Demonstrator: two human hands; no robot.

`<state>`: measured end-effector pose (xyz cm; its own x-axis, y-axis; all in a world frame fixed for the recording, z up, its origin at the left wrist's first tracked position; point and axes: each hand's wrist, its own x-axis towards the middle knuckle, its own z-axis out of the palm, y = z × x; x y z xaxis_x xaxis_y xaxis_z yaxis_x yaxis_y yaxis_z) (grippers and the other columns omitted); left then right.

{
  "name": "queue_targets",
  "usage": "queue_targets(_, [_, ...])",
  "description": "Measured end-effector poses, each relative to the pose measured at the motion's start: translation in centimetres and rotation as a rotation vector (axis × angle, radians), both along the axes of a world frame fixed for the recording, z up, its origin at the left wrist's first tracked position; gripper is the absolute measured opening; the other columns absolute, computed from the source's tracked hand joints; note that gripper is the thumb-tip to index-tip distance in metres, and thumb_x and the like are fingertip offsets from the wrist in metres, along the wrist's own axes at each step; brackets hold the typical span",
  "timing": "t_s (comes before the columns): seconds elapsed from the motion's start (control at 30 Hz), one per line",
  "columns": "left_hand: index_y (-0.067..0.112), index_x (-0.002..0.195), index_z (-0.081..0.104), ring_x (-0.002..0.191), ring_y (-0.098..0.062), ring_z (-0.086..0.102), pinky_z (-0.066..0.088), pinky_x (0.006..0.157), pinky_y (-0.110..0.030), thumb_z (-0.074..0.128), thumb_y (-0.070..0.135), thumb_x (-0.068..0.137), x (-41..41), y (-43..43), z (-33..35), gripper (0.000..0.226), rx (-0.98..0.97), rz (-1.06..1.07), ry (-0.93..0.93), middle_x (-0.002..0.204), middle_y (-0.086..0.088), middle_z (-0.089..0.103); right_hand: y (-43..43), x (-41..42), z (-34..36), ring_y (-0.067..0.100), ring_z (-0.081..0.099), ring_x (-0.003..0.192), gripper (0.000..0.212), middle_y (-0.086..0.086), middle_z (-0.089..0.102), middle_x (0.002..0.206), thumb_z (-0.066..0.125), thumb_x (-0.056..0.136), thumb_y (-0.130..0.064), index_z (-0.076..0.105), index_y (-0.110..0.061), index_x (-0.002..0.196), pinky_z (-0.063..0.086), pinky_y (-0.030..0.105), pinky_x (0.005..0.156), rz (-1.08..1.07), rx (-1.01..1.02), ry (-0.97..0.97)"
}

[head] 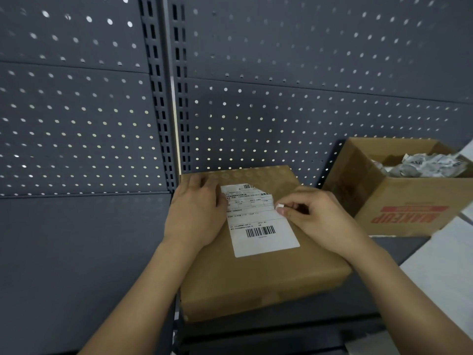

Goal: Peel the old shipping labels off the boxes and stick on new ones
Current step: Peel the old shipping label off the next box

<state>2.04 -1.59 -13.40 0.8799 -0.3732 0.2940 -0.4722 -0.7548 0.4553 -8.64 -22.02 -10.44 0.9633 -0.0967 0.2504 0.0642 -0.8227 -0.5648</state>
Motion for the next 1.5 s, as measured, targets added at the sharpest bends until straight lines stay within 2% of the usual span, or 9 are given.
queue_targets(0.17, [0.012,0.123,0.060,0.122,-0.029,0.045,0.038,0.103,-0.040,0.050,0.027,0.094,-0.1,0.1,0.0,0.034,0.002,-0.001,-0.005,0.129,-0.010,0.053,0.3,-0.4,-0.2,0.005,0.059,0.088,0.009,-0.012,0.062,0.092,0.063,0.093,-0.016,0.072,-0.019,0.094,0.045,0.020,0.079,0.009,-0.038,-0.090])
queue_targets(0.3, [0.012,0.124,0.059,0.122,-0.029,0.045,0.039,0.104,-0.041,0.049,0.027,0.095,-0.2,0.1,0.0,0.034,0.010,0.003,0.004,0.131,-0.010,0.052,0.7,-1.0,-0.1,0.006,0.057,0.069,0.010,-0.013,0.063,0.078,0.053,0.098,-0.024,0.064,-0.023,0.098,0.043,0.022,0.061,0.024,-0.075,-0.077])
queue_targets(0.4, [0.011,0.120,0.061,0.120,-0.030,0.046,0.041,0.101,-0.042,0.050,0.026,0.094,-0.2,0.0,0.1,0.032,0.005,0.003,-0.001,0.128,-0.010,0.053,0.8,-1.4,-0.1,0.008,0.057,0.070,0.011,-0.014,0.063,0.080,0.050,0.098,-0.025,0.061,-0.023,0.101,0.044,0.025,0.059,0.064,-0.079,-0.113])
queue_targets(0.57, [0.012,0.123,0.060,0.120,-0.030,0.046,0.040,0.101,-0.042,0.051,0.025,0.093,-0.3,0.1,0.2,0.033,-0.005,-0.001,-0.001,0.129,-0.010,0.053,0.7,-1.7,-0.2,-0.012,0.056,0.083,0.013,-0.029,0.057,0.089,0.050,0.099,-0.018,0.057,-0.028,0.103,0.042,0.010,0.066,0.152,-0.064,-0.159])
queue_targets(0.8, [0.012,0.123,0.060,0.121,-0.030,0.046,0.039,0.101,-0.041,0.051,0.026,0.094,-0.3,0.1,0.3,0.033,-0.012,-0.001,0.008,0.130,-0.010,0.052,0.7,-1.7,-0.3,0.016,0.053,0.054,0.014,-0.032,0.058,0.089,0.045,0.095,-0.029,0.057,-0.035,0.100,0.043,0.033,0.052,0.175,0.000,-0.312])
queue_targets(1.0, [0.013,0.125,0.060,0.119,-0.031,0.047,0.039,0.101,-0.041,0.052,0.025,0.094,-0.4,0.1,0.3,0.034,-0.024,-0.001,-0.003,0.127,-0.011,0.054,0.7,-1.6,-0.6,-0.008,0.058,0.077,0.019,-0.034,0.058,0.097,0.048,0.094,-0.014,0.060,-0.024,0.104,0.044,0.011,0.065,0.196,-0.005,-0.443])
queue_targets(1.2, [0.013,0.125,0.060,0.119,-0.031,0.048,0.041,0.101,-0.042,0.052,0.025,0.094,-0.4,0.1,0.2,0.034,-0.032,0.000,0.001,0.128,-0.011,0.054,0.3,-1.7,-0.1,0.001,0.061,0.086,0.025,-0.020,0.062,0.095,0.044,0.095,-0.012,0.063,-0.020,0.108,0.047,0.019,0.072,0.095,0.120,-0.572])
queue_targets(1.33, [0.013,0.126,0.059,0.121,-0.031,0.047,0.040,0.101,-0.043,0.052,0.025,0.094,-0.4,0.1,0.3,0.034,-0.026,0.001,0.000,0.130,-0.010,0.052,0.9,-1.5,0.3,0.014,0.057,0.071,0.023,-0.018,0.054,0.086,0.044,0.098,-0.031,0.061,-0.023,0.112,0.046,0.030,0.065,0.089,0.054,-0.384])
queue_targets(1.5, [0.013,0.125,0.060,0.123,-0.030,0.046,0.040,0.103,-0.042,0.052,0.026,0.095,-0.4,0.1,0.3,0.034,-0.022,-0.005,0.008,0.131,-0.010,0.052,0.8,-0.9,0.4,0.010,0.047,0.064,0.035,-0.005,0.051,0.079,0.056,0.088,-0.053,0.056,-0.019,0.079,0.035,0.017,0.058,0.035,0.087,-0.299])
